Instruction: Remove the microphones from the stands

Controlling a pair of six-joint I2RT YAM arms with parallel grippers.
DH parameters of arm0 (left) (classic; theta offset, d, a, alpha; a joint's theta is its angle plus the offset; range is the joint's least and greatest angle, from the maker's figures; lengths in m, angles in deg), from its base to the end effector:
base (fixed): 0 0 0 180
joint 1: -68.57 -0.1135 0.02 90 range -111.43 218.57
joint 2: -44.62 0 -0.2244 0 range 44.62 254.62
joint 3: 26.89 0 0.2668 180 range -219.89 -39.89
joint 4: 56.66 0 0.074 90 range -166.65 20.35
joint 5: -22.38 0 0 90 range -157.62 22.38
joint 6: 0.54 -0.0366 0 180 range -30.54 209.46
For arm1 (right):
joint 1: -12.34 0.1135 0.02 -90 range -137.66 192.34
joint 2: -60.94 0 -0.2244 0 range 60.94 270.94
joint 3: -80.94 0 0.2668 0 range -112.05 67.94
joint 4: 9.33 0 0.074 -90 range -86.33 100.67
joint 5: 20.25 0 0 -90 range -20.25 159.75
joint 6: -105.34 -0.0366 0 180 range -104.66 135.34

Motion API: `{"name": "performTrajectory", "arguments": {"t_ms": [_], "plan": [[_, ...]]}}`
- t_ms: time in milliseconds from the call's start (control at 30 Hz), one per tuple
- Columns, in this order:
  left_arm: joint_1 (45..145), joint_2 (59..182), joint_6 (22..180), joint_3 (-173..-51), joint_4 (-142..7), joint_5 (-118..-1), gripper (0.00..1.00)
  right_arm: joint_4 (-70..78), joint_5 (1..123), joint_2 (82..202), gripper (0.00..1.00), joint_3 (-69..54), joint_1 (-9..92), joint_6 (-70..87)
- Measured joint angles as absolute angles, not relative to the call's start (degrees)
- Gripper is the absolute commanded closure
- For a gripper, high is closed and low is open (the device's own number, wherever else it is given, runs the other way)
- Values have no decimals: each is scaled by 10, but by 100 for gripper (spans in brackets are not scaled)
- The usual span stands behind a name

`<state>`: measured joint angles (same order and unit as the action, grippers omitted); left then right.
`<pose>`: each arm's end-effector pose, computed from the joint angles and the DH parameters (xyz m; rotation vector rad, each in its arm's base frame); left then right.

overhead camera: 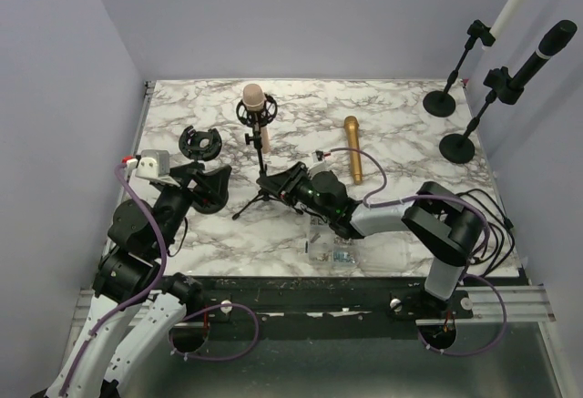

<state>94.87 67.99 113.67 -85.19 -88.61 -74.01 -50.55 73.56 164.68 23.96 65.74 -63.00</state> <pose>0.1300 -0.0597 0.3610 -0.0628 1.5499 -0.6178 0.2202 0.2924 0.1264 0.4828 1.9081 1.6029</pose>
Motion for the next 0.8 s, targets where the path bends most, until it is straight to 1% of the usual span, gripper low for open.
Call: {"name": "performTrajectory", "arguments": {"t_ms": [133, 333, 633, 800], "plan": [[949, 680, 1135, -851, -886, -740, 15, -365, 769, 1627, 99, 179, 669, -579], [949, 680, 1132, -851, -886, -740, 15, -191, 882, 1625, 99, 81, 709, -474], [948, 680, 1132, -847, -886, -740, 16, -15, 1117, 1682, 99, -68, 782, -302], [948, 681, 1132, -844, -887, -742, 16, 26, 1223, 1727, 99, -125, 816, -212]]}}
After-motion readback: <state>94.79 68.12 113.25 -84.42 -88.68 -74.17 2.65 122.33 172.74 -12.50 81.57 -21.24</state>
